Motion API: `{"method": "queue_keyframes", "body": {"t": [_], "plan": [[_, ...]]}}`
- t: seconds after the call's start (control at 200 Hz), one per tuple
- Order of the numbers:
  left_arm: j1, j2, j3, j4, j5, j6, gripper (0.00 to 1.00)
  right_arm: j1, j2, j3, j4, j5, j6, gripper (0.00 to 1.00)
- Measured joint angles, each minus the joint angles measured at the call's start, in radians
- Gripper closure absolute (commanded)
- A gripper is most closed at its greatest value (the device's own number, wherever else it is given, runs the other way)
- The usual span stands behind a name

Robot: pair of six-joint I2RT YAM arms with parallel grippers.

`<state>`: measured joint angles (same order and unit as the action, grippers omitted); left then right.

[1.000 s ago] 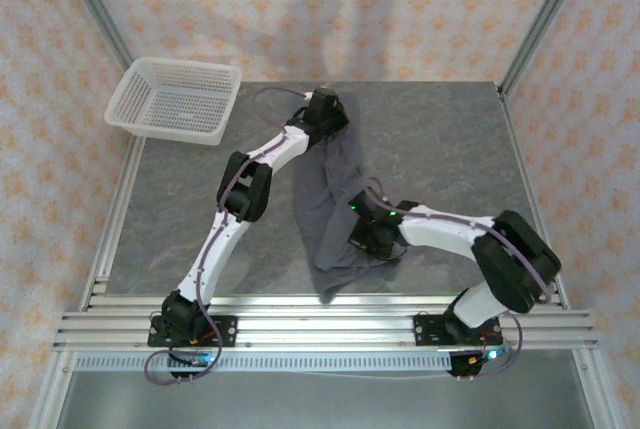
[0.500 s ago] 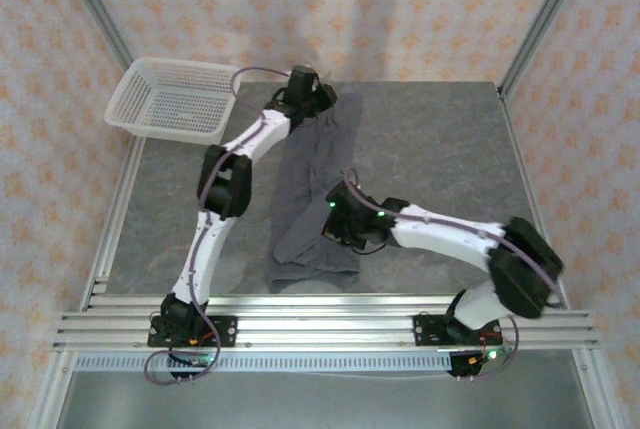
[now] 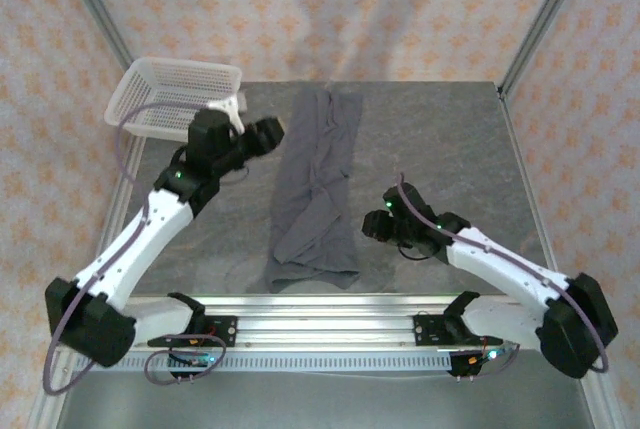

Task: Fold the inside-out t-shirt
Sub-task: Fold the T-shirt at the center of the table.

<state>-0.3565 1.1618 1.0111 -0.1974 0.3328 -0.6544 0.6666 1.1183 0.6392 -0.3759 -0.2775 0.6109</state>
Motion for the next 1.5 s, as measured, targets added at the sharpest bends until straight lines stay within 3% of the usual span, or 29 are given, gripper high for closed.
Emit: {"method": "queue_keyframes", "body": {"t": [0.235, 0.535, 0.661, 0.766, 0.871, 1.126, 1.366, 1.501], "plan": [[-0.01, -0.175, -0.355, -0.149, 0.029, -0.014, 0.32, -0.002, 0.211, -0.038, 0.265, -0.184, 0.042, 0.53], [-0.01, -0.192, -0.5, -0.165, 0.078, -0.037, 0.3, -0.002, 0.303, -0.061, 0.383, -0.245, 0.074, 0.48], [-0.016, -0.139, -0.53, -0.144, 0.091, -0.049, 0.3, 0.006, 0.342, -0.075, 0.407, -0.244, 0.084, 0.57], [-0.03, -0.092, -0.53, -0.118, 0.105, -0.055, 0.3, 0.009, 0.356, -0.075, 0.415, -0.241, 0.106, 0.82], [-0.035, -0.067, -0.541, -0.066, 0.12, -0.064, 0.3, 0.043, 0.388, -0.075, 0.454, -0.257, 0.131, 0.93], [-0.041, 0.011, -0.601, 0.048, 0.168, -0.119, 0.31, 0.085, 0.311, -0.113, 0.492, -0.261, 0.197, 0.96], [-0.043, 0.061, -0.601, 0.115, 0.187, -0.138, 0.43, 0.085, 0.272, -0.114, 0.488, -0.245, 0.209, 0.96], [-0.056, 0.082, -0.596, 0.132, 0.185, -0.136, 0.44, 0.085, 0.272, -0.114, 0.485, -0.238, 0.214, 0.96]]}}
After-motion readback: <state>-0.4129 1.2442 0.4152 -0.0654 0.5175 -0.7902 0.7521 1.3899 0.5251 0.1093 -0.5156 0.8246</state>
